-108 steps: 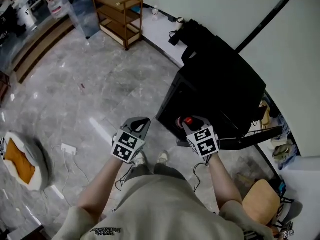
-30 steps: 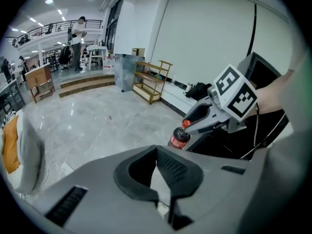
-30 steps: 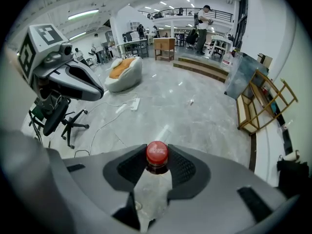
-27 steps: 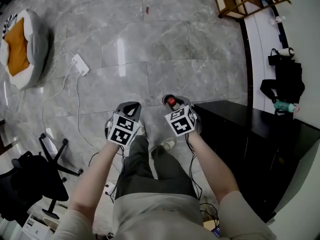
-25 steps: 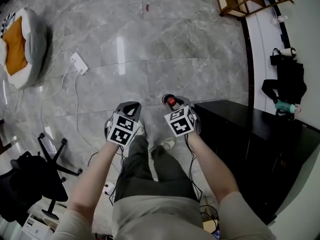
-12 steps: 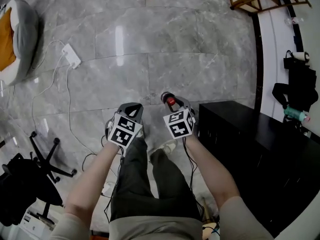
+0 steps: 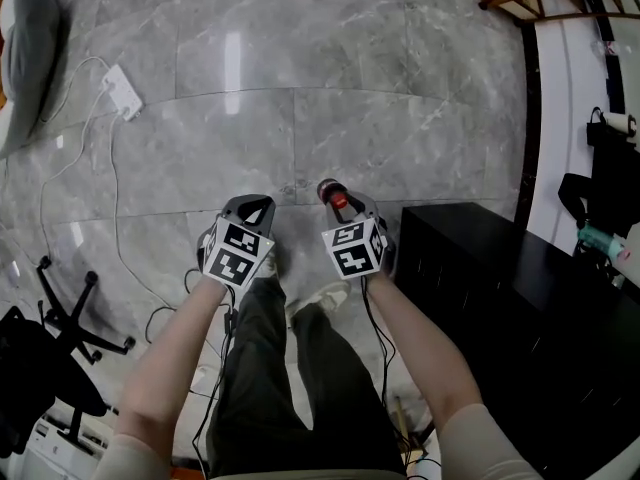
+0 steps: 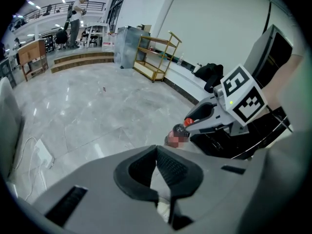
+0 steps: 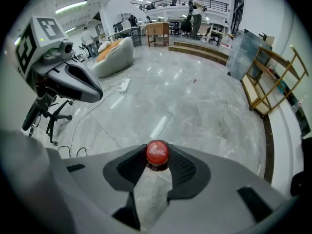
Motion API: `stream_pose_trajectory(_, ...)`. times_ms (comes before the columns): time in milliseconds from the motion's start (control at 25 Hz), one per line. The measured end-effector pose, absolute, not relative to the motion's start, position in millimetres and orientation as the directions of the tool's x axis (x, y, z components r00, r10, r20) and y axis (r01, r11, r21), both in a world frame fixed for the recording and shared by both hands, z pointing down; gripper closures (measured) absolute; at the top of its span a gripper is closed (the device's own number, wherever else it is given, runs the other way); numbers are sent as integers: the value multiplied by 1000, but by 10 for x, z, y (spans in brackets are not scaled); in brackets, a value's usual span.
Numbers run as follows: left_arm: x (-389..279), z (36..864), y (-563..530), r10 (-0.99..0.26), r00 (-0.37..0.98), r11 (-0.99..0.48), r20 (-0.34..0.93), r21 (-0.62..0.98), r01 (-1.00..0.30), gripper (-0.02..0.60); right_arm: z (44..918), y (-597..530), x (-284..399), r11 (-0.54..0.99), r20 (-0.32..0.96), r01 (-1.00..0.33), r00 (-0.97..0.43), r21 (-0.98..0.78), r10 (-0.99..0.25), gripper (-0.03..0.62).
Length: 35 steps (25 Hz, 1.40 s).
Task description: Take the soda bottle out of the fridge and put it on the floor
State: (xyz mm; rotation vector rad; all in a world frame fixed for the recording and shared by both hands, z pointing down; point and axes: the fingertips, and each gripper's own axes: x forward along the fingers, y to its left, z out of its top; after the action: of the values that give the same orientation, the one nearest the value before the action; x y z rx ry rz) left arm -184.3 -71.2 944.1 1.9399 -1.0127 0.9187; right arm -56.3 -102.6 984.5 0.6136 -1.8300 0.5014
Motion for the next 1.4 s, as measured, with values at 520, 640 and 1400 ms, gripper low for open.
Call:
stream_pose_trajectory(520, -1573, 10471, -412, -255, 465, -439, 848, 327, -837, 575, 11006, -716, -280, 719, 969, -687, -233, -105, -81, 480)
stream_pose_trajectory(640, -1564, 10695, -417, -248, 459, -442, 853, 322, -837, 575, 11229, -652, -220, 729, 971, -676, -229, -111, -64, 480)
stream_pose_trajectory(1400, -1278, 11632, -334, -191, 491, -389, 850, 394, -833, 575, 12151, -555, -108, 648, 979, -748, -203, -142, -20, 476)
